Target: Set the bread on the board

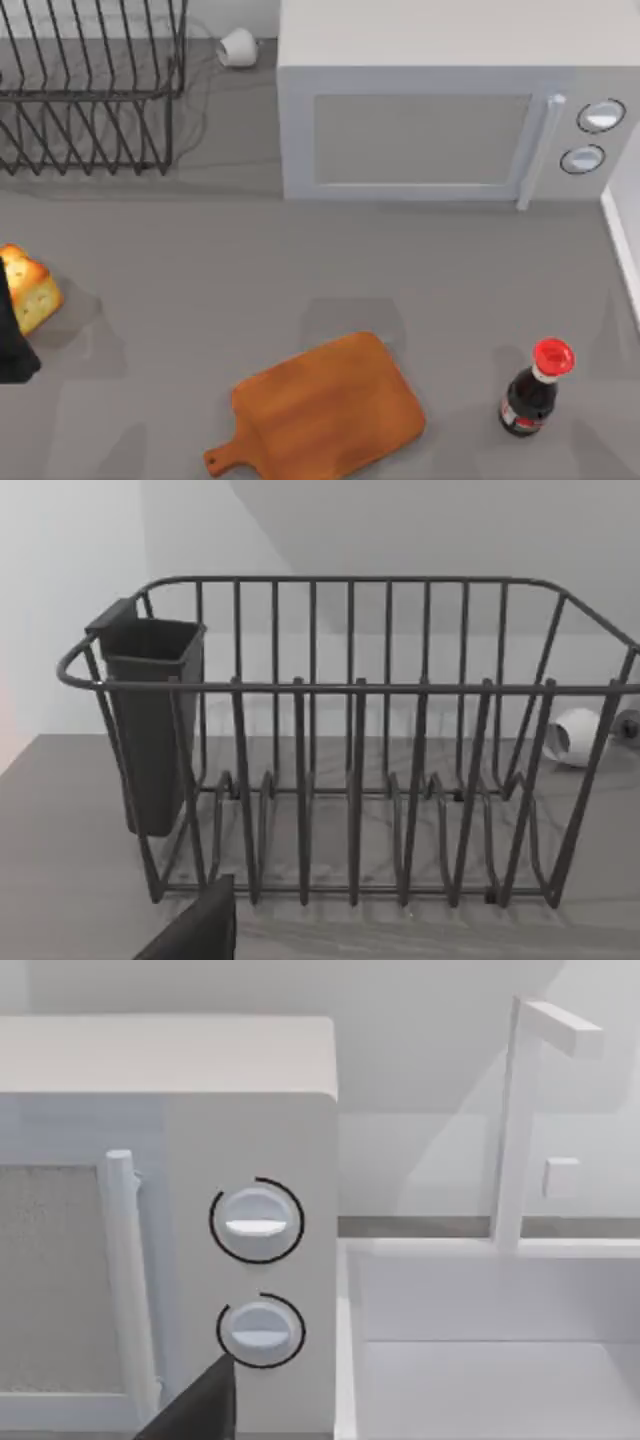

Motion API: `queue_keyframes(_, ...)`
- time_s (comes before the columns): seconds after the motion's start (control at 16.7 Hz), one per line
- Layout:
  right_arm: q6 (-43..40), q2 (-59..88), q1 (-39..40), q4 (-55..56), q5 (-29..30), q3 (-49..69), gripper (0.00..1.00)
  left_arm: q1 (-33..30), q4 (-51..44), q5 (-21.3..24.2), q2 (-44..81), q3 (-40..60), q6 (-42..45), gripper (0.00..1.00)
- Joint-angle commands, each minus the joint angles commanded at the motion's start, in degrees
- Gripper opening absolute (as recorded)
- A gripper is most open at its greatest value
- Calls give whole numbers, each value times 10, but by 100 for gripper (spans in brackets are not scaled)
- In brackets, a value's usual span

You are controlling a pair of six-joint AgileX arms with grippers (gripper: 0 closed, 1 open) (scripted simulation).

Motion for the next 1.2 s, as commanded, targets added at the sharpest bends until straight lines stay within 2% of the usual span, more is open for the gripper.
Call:
queue_keyframes(0.24,0,0,0,0,0,0,100,1,-13,-1,18,17,9,100)
queue_keyframes(0.48,0,0,0,0,0,0,100,6,-85,-1,127,113,59,100)
queue_keyframes(1.2,0,0,0,0,0,0,100,22,-456,1,801,560,306,100)
